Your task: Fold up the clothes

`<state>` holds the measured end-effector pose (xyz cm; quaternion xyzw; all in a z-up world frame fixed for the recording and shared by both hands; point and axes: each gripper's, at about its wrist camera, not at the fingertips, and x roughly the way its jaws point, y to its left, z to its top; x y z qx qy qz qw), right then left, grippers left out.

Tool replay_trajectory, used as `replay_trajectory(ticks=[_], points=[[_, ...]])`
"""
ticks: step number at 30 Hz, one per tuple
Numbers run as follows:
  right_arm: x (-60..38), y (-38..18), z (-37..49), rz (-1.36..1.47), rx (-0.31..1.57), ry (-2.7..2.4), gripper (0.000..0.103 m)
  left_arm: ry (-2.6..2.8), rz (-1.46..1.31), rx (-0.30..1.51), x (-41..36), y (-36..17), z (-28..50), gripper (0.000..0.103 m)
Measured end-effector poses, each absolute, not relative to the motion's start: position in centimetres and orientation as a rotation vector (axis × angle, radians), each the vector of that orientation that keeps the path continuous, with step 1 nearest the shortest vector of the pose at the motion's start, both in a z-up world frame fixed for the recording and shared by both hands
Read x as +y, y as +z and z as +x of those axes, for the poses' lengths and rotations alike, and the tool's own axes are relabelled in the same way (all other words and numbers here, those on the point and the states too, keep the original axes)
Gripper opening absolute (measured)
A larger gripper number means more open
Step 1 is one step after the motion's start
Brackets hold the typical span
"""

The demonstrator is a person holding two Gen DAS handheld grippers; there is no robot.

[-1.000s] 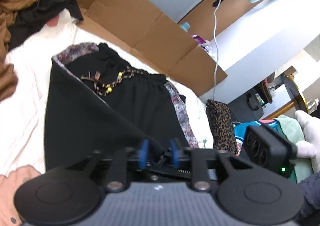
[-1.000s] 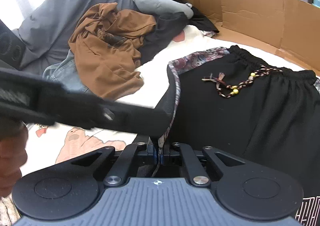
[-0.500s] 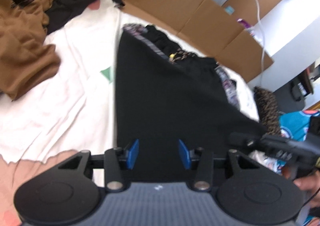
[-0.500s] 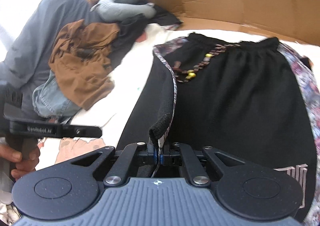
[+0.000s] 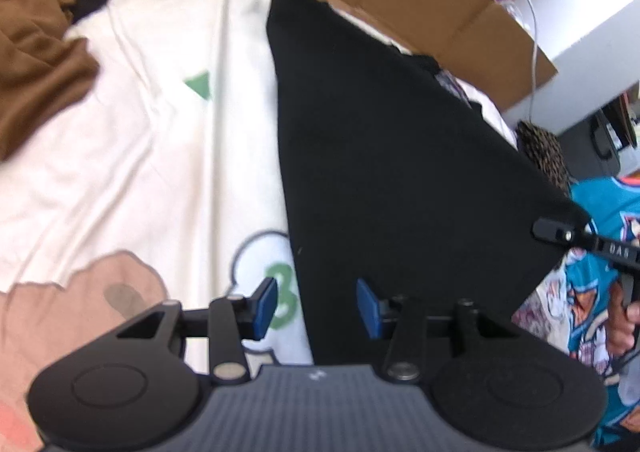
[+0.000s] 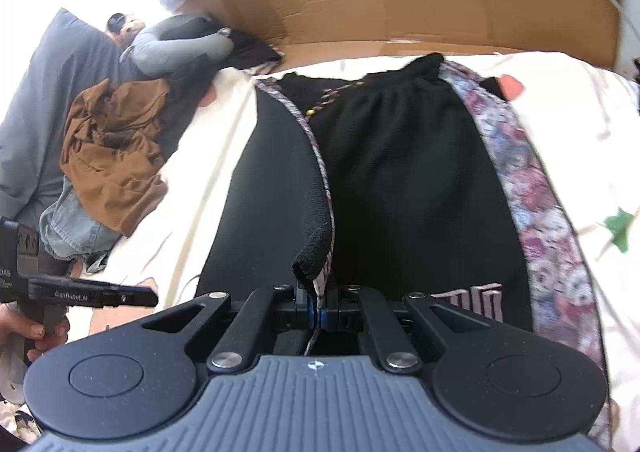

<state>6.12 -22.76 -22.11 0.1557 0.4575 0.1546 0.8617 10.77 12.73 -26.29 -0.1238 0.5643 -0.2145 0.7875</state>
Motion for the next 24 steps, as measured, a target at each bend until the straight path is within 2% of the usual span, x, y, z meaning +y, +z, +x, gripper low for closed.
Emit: replay_trajectory(ticks=[9, 24], points=[[-27.2, -22.1, 3.9, 0.315, 0.946, 0.325, 0.001, -0.499, -0.243, 1.304, 11.0, -27.5, 9.7, 0.046], [-34.1, -27.2, -0.9, 0.420, 0.998, 0.170, 0.001, -0.610, -0.284, 1.492, 8.3, -30.0, 6.5, 0.046]])
